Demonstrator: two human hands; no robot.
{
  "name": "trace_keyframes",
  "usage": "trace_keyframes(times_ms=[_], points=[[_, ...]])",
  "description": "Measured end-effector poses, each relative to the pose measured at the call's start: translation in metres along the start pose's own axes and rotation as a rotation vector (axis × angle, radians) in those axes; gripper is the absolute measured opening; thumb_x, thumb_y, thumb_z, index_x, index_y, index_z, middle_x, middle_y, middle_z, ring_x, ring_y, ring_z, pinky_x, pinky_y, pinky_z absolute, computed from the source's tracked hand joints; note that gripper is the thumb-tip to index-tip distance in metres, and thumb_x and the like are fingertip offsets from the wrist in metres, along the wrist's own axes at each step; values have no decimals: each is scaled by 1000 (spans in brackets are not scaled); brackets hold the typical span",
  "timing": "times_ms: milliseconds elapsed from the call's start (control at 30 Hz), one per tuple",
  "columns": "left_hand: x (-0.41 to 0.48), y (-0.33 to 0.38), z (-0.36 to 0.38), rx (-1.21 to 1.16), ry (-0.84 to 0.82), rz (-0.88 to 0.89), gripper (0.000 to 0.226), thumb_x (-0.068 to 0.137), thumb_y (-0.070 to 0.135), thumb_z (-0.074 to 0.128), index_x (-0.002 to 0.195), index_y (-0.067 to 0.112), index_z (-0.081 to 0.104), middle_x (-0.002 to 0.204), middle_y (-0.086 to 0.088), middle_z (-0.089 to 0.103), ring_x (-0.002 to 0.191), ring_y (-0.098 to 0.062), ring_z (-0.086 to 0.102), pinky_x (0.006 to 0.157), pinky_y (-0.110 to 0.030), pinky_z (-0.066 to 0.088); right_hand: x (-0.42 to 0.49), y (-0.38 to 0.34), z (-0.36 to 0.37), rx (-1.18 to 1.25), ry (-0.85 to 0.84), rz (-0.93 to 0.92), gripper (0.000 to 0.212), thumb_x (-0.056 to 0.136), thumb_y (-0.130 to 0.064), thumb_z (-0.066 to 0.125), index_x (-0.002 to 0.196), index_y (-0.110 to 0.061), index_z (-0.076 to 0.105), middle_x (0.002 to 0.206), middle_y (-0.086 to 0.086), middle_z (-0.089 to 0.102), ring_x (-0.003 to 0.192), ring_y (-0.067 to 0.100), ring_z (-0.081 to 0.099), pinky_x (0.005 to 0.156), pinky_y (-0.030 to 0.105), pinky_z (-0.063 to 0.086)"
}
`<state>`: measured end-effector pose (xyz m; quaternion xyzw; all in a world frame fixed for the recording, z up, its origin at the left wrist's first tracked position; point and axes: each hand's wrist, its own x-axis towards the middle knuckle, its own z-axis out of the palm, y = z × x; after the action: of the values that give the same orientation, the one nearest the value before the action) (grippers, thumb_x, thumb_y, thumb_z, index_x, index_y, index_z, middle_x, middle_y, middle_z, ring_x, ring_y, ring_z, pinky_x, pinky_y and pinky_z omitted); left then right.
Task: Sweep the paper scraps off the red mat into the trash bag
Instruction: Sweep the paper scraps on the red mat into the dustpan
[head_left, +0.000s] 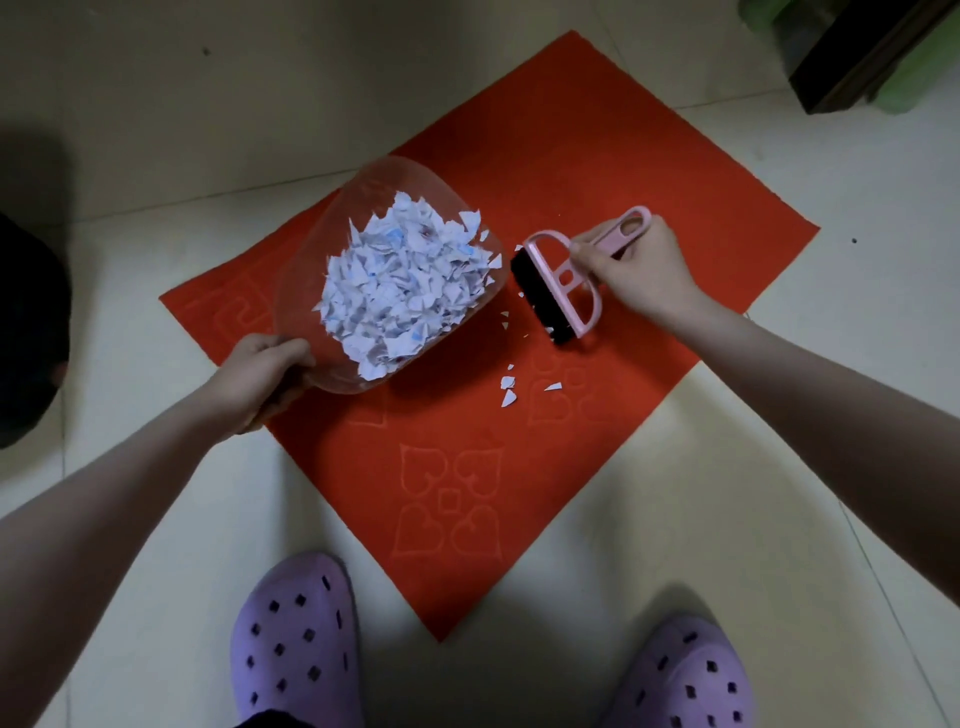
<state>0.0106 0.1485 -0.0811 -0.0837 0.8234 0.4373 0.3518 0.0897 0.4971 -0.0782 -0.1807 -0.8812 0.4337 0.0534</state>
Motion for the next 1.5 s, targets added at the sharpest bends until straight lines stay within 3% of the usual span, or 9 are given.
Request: trace_keyframes(times_ms=[267, 367, 433, 533, 700, 800, 967, 1267, 1500], points=[[0, 15, 4, -92, 68, -22, 29, 89, 12, 46, 60, 6, 44, 30, 2, 37, 21, -9, 25, 31, -6, 18, -5, -14, -2, 39, -571, -108, 20, 83, -15, 72, 98, -2, 74, 80, -9, 74, 77, 4, 70, 73, 19, 54], [-2, 20, 10, -77, 51, -16, 30, 90, 10, 44, 61, 5, 44, 29, 2, 37, 20, -7, 25, 28, -6, 17, -15, -14, 24, -70, -736, -103, 15, 84, -19, 72, 96, -11, 75, 80, -7, 75, 79, 10, 71, 75, 29, 57], [-3, 21, 11, -55, 47, -29, 31, 90, 11, 45, 59, 5, 45, 29, 3, 37, 20, -7, 25, 29, -6, 17, -13, -14, 31, -170, -710, -142, 10, 84, -28, 71, 92, -23, 75, 82, 1, 75, 79, 21, 70, 74, 42, 56], [-2, 19, 7, -56, 57, -48, 31, 89, 11, 47, 59, 6, 47, 31, 1, 38, 22, -8, 26, 30, -6, 18, -1, -18, 22, -339, -515, -220, 13, 85, -37, 68, 94, -30, 74, 74, 8, 71, 58, 17, 58, 58, 36, 47], [-3, 18, 3, -80, 58, -66, 29, 89, 12, 48, 61, 6, 47, 31, 2, 38, 22, -7, 26, 29, -6, 18, -3, -19, 4, -249, -233, -236, 17, 85, -33, 69, 99, -25, 75, 92, -7, 74, 85, 15, 69, 74, 39, 54], [-2, 18, 3, -78, 58, -74, 28, 89, 13, 48, 61, 6, 47, 31, 2, 38, 22, -8, 25, 30, -6, 18, -9, -22, -1, -89, -446, -170, 15, 85, -23, 71, 97, -15, 76, 83, -14, 71, 81, 7, 69, 77, 33, 55], [-2, 20, 6, -65, 53, -69, 28, 88, 12, 48, 61, 7, 47, 31, 3, 38, 22, -7, 25, 30, -6, 18, -28, -12, 21, -144, -816, -108, 17, 84, -31, 71, 95, -18, 75, 84, 5, 75, 82, 27, 70, 78, 50, 55], [-3, 16, 1, -36, 72, -86, 28, 86, 16, 49, 59, 9, 46, 32, 3, 36, 22, -8, 25, 32, -5, 20, -3, -10, -8, -273, -300, -207, 16, 86, -30, 69, 99, -25, 74, 95, 1, 75, 82, 17, 68, 72, 40, 54], [-2, 16, 1, -35, 73, -92, 25, 86, 17, 50, 61, 10, 48, 32, 3, 38, 23, -9, 25, 33, -6, 21, -33, -16, 18, -120, -624, -132, 11, 85, -28, 70, 92, -21, 75, 84, 1, 75, 81, 21, 70, 74, 46, 54]])
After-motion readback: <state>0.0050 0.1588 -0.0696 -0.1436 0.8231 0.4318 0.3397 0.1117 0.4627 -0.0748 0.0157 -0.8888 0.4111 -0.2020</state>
